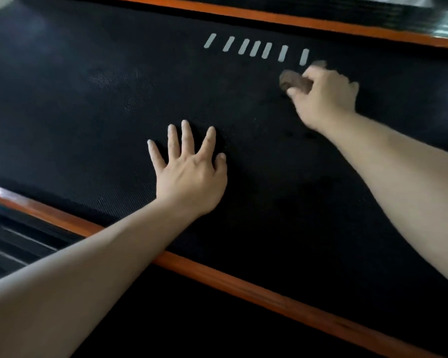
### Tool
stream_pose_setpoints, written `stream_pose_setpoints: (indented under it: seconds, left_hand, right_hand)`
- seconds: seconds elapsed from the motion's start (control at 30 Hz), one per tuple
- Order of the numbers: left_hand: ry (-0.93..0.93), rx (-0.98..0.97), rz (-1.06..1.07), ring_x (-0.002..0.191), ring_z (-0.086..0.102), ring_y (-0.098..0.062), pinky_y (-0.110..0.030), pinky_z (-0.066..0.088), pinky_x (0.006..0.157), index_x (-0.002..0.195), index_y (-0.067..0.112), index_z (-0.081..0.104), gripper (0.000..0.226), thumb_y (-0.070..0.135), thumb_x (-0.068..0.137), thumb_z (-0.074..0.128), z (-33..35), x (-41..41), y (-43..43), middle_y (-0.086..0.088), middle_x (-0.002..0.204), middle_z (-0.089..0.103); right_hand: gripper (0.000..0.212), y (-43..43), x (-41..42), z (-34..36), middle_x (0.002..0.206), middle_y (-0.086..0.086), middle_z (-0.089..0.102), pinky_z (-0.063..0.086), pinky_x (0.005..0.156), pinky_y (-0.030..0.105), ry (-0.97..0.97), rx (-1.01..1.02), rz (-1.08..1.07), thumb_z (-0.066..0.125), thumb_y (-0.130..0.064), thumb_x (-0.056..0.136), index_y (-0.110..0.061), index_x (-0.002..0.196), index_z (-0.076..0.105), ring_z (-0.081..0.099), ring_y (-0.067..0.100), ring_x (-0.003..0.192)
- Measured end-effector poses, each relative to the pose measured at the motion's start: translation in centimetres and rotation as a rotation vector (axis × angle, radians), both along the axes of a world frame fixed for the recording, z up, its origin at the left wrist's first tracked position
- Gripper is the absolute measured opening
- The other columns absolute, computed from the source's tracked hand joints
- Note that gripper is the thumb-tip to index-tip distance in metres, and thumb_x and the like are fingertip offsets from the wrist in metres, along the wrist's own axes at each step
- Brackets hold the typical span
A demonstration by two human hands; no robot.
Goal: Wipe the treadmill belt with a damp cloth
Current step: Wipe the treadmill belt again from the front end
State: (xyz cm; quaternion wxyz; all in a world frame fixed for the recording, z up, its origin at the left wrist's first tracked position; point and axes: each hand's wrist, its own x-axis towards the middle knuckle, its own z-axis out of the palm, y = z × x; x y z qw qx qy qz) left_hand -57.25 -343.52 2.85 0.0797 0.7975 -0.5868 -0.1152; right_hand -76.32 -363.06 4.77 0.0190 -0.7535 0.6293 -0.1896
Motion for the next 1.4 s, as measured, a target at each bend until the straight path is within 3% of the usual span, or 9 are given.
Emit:
stream_pose_setpoints:
  seconds: [0.2,0.3,0.43,0.63,0.83,0.93,1.07,1.23,1.4]
  left_hand:
    - [-0.054,0.028,0.029,0.158,-0.014,-0.027,-0.061,-0.013,0.123,0.162,0.042,0.009,0.061,0.056,0.104,0.019,-0.1,-0.5,-0.2,-0.007,0.173,-0.004]
    - [-0.072,0.035,0.058,0.159,-0.013,-0.026,-0.061,-0.012,0.123,0.162,0.043,0.01,0.06,0.056,0.105,0.02,0.0,-0.7,-0.1,-0.005,0.174,-0.003]
    - [-0.084,0.034,0.058,0.159,-0.012,-0.026,-0.061,-0.011,0.124,0.163,0.042,0.011,0.059,0.054,0.105,0.021,0.0,-1.0,0.0,-0.005,0.174,-0.002]
    - [-0.104,0.018,0.054,0.159,-0.012,-0.028,-0.063,-0.009,0.123,0.163,0.04,0.01,0.062,0.055,0.103,0.018,-0.3,-1.0,0.0,-0.007,0.173,-0.002]
    - [-0.049,0.047,0.04,0.158,-0.015,-0.03,-0.068,-0.012,0.12,0.16,0.039,0.014,0.062,0.057,0.102,0.021,0.1,-0.9,-0.4,-0.009,0.172,-0.003]
    - [0.002,-0.002,0.054,0.158,-0.008,-0.032,-0.07,-0.01,0.119,0.154,0.036,0.024,0.055,0.055,0.102,0.03,0.8,-0.9,-2.5,-0.011,0.17,0.007]
    - [-0.014,0.016,0.046,0.158,-0.012,-0.035,-0.069,-0.013,0.119,0.16,0.036,0.017,0.061,0.057,0.104,0.028,0.9,-1.1,-5.3,-0.011,0.172,0.001]
    - [-0.033,-0.019,0.04,0.157,-0.013,-0.038,-0.068,-0.013,0.12,0.16,0.035,0.016,0.063,0.059,0.103,0.026,0.1,-1.2,-5.8,-0.012,0.172,-0.001]
    - [-0.026,-0.045,0.031,0.157,-0.013,-0.036,-0.068,-0.012,0.12,0.161,0.03,0.015,0.064,0.056,0.103,0.025,-0.1,-1.0,-6.8,-0.013,0.172,-0.001]
  right_hand:
    - [0.028,8.8,-1.2,-1.0,0.091,-0.004,0.061,0.034,0.092,0.043,-0.058,-0.013,0.517,0.063,-0.055,0.091,-0.03,0.103,0.066,0.055,0.024,0.097]
    - [0.032,5.2,-1.4,-0.3,0.1,0.001,0.064,0.033,0.093,0.043,0.061,-0.032,0.37,0.057,-0.057,0.093,-0.03,0.109,0.064,0.056,0.03,0.106]
    - [0.036,2.3,-1.8,-0.1,0.117,0.008,0.067,0.036,0.097,0.046,0.02,0.019,0.11,0.057,-0.053,0.095,-0.026,0.12,0.06,0.057,0.034,0.113]
    - [0.027,11.0,-1.9,-0.7,0.095,0.002,0.065,0.034,0.086,0.043,-0.031,0.024,0.653,0.061,-0.054,0.089,-0.03,0.101,0.065,0.056,0.028,0.097]
    - [0.029,-3.4,1.5,0.3,0.113,0.005,0.067,0.035,0.099,0.045,0.005,0.034,0.115,0.058,-0.052,0.094,-0.029,0.111,0.063,0.059,0.033,0.111]
    - [0.023,-1.8,2.7,-0.6,0.106,0.001,0.066,0.035,0.099,0.046,-0.026,0.058,0.309,0.062,-0.051,0.093,-0.03,0.104,0.061,0.058,0.027,0.104]
    - [0.023,-1.3,1.4,-0.3,0.09,-0.005,0.063,0.034,0.1,0.046,-0.012,0.071,0.561,0.062,-0.052,0.093,-0.03,0.093,0.061,0.056,0.023,0.094]
    - [0.026,-9.4,3.1,0.4,0.112,0.004,0.068,0.037,0.102,0.046,-0.009,0.004,0.136,0.059,-0.052,0.093,-0.031,0.108,0.06,0.06,0.034,0.109]
    - [0.02,-0.6,1.4,-0.6,0.086,-0.004,0.062,0.043,0.086,0.045,-0.137,0.101,0.607,0.068,-0.045,0.09,-0.026,0.094,0.064,0.058,0.023,0.084]
